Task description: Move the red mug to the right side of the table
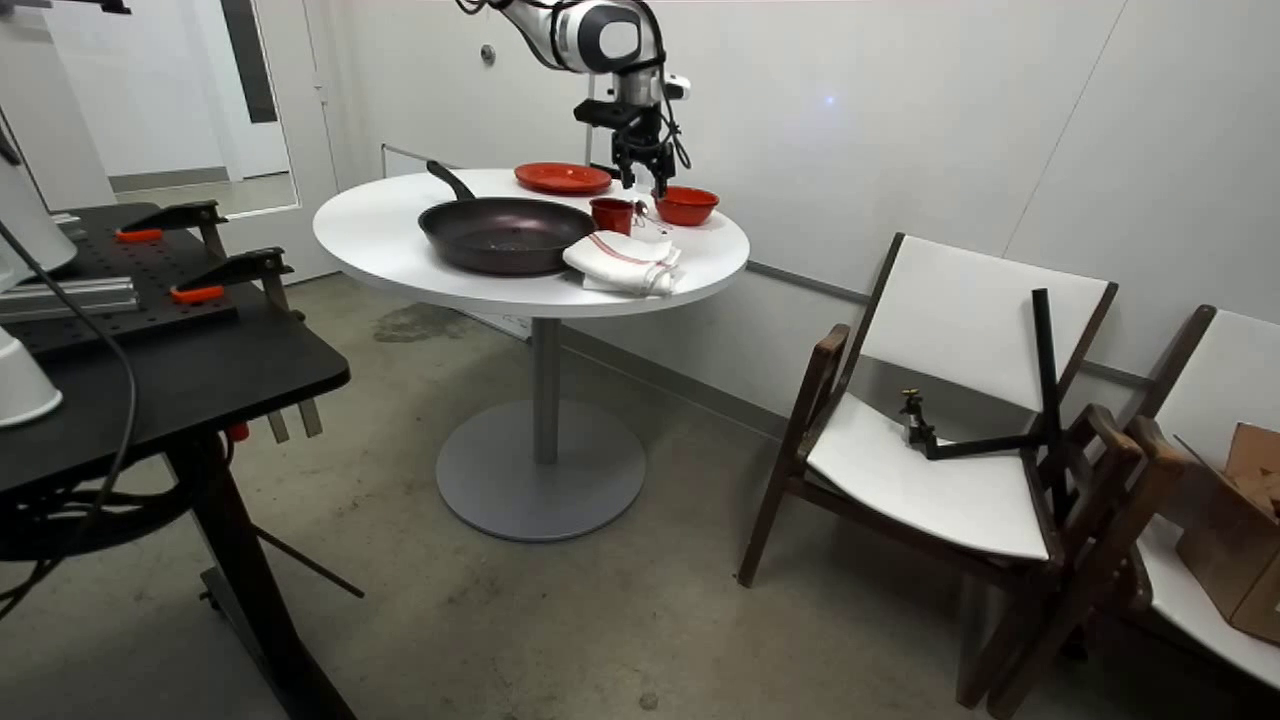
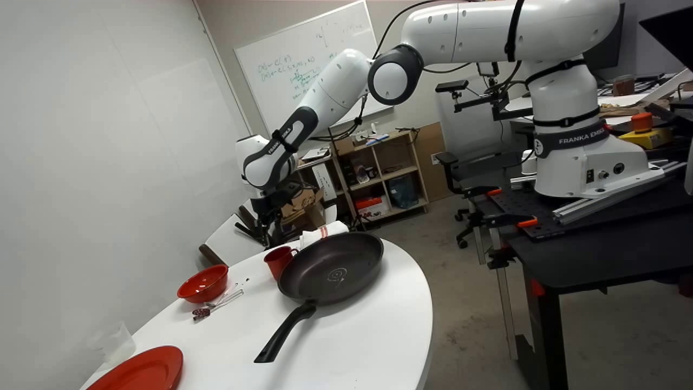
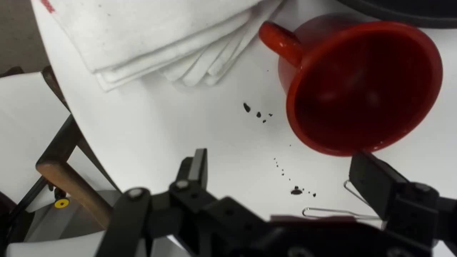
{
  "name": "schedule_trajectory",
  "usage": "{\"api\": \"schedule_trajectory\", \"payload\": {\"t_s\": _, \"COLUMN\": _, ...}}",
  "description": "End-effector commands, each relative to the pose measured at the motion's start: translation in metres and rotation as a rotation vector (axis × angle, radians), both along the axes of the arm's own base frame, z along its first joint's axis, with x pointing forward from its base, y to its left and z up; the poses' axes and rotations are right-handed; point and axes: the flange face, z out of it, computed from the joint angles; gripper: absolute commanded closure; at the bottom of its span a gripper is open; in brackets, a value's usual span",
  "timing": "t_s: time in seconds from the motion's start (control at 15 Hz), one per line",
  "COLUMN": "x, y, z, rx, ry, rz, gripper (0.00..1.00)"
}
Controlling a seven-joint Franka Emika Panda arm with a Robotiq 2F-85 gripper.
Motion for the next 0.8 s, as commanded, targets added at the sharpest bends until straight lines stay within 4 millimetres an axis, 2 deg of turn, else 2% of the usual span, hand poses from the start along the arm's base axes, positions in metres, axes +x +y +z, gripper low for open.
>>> {"api": "schedule_trajectory", "payload": {"t_s": 0.0, "x": 0.0, "y": 0.0, "z": 0.041, "rx": -0.024, "ry": -0.019, "rz": -0.011, "gripper": 0.0}}
{"api": "schedule_trajectory", "payload": {"t_s": 0.33, "x": -0.007, "y": 0.006, "z": 0.082, "rx": -0.02, "ry": -0.019, "rz": 0.007, "gripper": 0.0}}
{"api": "schedule_trajectory", "payload": {"t_s": 0.73, "x": -0.041, "y": 0.02, "z": 0.116, "rx": -0.046, "ry": 0.034, "rz": 0.018, "gripper": 0.0}}
